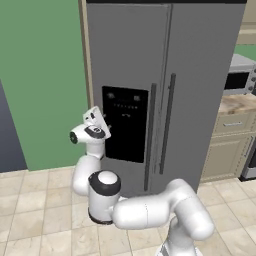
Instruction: The ice cube tray has been filled with water. Take the tray and place it in the freezer to make ice. Close the freezer door after placing the tray.
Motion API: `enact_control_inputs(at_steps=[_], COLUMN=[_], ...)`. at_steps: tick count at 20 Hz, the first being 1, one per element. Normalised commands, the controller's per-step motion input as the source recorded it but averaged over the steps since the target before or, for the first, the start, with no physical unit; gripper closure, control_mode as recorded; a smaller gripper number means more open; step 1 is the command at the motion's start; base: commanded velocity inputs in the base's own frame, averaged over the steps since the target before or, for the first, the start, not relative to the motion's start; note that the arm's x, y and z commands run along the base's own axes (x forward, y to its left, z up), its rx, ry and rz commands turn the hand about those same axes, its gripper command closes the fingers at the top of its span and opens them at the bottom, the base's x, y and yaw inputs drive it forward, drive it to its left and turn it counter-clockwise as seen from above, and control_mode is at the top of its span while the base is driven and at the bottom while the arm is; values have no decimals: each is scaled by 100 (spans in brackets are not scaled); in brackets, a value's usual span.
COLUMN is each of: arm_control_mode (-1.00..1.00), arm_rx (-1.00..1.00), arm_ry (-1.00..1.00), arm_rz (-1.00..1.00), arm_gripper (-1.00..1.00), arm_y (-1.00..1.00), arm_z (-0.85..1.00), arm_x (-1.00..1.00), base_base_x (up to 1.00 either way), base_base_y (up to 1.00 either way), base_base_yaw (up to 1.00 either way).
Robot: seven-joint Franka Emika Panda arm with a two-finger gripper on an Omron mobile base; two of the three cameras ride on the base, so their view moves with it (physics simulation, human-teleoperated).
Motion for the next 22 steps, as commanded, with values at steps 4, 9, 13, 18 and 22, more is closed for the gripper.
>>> enact_control_inputs(at_steps=[4, 9, 13, 18, 22], arm_control_mode=[-100, -100, -100, -100, -100], arm_rx=[23, 35, 37, 37, 34], arm_ry=[0, 0, 1, 2, 4], arm_rz=[16, 23, 27, 28, 28], arm_gripper=[-100, -100, -100, -100, -100], arm_y=[-99, -100, -100, -100, -95], arm_z=[0, 0, -1, 0, 0], arm_x=[49, 56, 58, 37, 0], base_base_x=[0, 0, 0, 0, 0], base_base_y=[0, 0, 0, 0, 0], base_base_yaw=[0, 0, 0, 0, 0])
